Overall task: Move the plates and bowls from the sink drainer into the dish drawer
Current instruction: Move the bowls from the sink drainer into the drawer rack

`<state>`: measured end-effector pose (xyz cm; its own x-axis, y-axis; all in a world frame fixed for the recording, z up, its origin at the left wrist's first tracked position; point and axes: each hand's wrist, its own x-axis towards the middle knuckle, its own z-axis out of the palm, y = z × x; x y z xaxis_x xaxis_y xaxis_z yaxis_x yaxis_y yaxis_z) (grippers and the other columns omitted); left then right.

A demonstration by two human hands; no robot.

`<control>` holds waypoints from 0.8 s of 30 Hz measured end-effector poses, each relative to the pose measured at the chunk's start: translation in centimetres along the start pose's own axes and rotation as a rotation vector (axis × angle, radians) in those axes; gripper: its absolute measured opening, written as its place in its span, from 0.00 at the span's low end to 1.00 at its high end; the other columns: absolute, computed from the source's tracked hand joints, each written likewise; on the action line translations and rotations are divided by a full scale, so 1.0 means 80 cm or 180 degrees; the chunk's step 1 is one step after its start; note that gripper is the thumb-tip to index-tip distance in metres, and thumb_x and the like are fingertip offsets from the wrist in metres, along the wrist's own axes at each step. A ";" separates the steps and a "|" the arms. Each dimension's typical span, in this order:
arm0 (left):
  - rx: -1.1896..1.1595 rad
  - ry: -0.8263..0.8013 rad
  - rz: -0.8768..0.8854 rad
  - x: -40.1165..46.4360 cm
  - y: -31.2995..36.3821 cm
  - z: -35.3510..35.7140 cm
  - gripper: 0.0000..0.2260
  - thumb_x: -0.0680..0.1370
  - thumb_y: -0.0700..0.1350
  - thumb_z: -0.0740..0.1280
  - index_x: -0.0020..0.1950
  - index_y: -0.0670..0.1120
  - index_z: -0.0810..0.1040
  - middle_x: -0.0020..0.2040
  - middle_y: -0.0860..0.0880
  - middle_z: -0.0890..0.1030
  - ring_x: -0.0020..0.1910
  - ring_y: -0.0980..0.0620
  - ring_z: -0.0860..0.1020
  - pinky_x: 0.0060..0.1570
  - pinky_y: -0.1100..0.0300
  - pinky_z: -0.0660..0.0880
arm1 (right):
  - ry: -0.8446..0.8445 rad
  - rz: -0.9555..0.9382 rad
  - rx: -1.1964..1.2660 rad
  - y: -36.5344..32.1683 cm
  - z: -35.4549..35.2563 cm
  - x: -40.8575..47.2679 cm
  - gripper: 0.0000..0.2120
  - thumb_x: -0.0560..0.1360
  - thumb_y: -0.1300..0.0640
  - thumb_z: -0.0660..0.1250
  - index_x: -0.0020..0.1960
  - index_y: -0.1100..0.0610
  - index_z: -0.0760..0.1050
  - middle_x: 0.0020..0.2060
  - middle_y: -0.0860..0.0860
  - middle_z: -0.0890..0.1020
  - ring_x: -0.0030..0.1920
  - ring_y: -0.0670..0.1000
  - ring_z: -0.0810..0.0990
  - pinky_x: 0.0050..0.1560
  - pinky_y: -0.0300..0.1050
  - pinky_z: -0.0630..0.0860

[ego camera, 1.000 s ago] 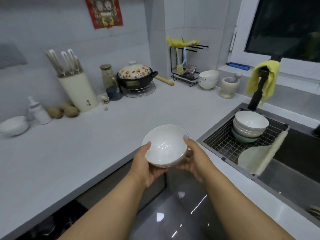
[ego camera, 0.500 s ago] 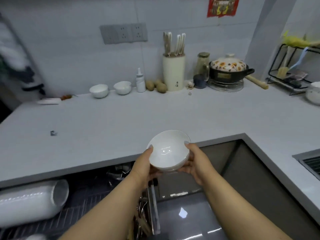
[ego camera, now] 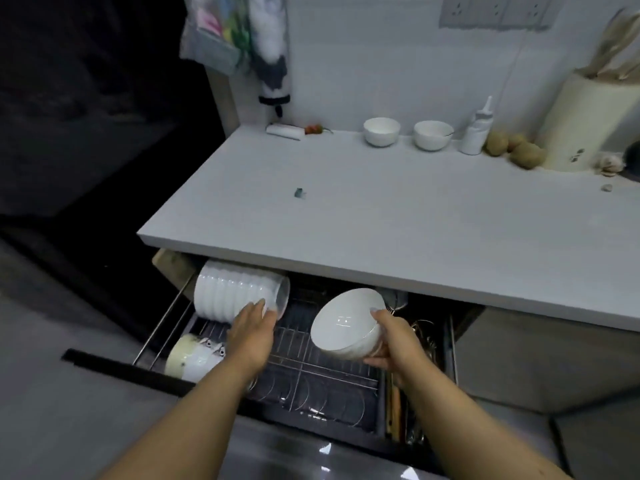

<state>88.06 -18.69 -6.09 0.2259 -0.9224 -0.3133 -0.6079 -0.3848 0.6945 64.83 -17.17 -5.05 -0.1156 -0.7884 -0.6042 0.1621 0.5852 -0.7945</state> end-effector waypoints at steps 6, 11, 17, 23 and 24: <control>0.1349 -0.0011 -0.0024 0.026 -0.095 -0.043 0.25 0.81 0.58 0.47 0.78 0.55 0.50 0.80 0.49 0.45 0.78 0.49 0.42 0.75 0.46 0.38 | -0.0046 0.0436 -0.0509 0.049 0.093 0.047 0.15 0.73 0.50 0.68 0.53 0.60 0.74 0.52 0.58 0.79 0.49 0.58 0.82 0.39 0.53 0.83; 0.2286 -0.0271 0.0281 0.038 -0.146 -0.051 0.29 0.80 0.62 0.41 0.79 0.53 0.44 0.79 0.49 0.39 0.77 0.51 0.37 0.74 0.46 0.34 | 0.0014 0.0740 -0.0909 0.091 0.149 0.078 0.29 0.64 0.46 0.74 0.58 0.60 0.71 0.51 0.58 0.79 0.47 0.59 0.82 0.41 0.63 0.82; 0.2509 -0.0469 0.0978 0.051 -0.156 -0.055 0.39 0.69 0.65 0.29 0.79 0.51 0.41 0.79 0.51 0.40 0.77 0.53 0.38 0.75 0.48 0.37 | 0.0045 0.0793 -0.1616 0.123 0.199 0.107 0.29 0.64 0.45 0.74 0.56 0.57 0.65 0.52 0.56 0.76 0.47 0.60 0.80 0.40 0.63 0.81; 0.2300 -0.0581 0.1021 0.058 -0.162 -0.054 0.35 0.73 0.64 0.35 0.79 0.51 0.43 0.80 0.52 0.48 0.78 0.54 0.46 0.76 0.51 0.43 | 0.0097 0.0799 -0.2344 0.145 0.232 0.126 0.36 0.61 0.42 0.73 0.61 0.58 0.64 0.58 0.58 0.77 0.54 0.61 0.80 0.51 0.58 0.80; 0.2248 -0.0587 0.1019 0.059 -0.163 -0.055 0.34 0.75 0.63 0.39 0.79 0.50 0.44 0.79 0.51 0.51 0.78 0.54 0.48 0.76 0.53 0.45 | 0.0115 0.0784 -0.2371 0.147 0.237 0.127 0.37 0.62 0.43 0.74 0.64 0.59 0.64 0.59 0.58 0.77 0.55 0.61 0.79 0.53 0.57 0.80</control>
<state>100.37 -18.21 -13.77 -0.1334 -0.9403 -0.3130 -0.9746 0.0672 0.2137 84.17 -21.90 -19.36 -0.1954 -0.6203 -0.7596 -0.5113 0.7254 -0.4608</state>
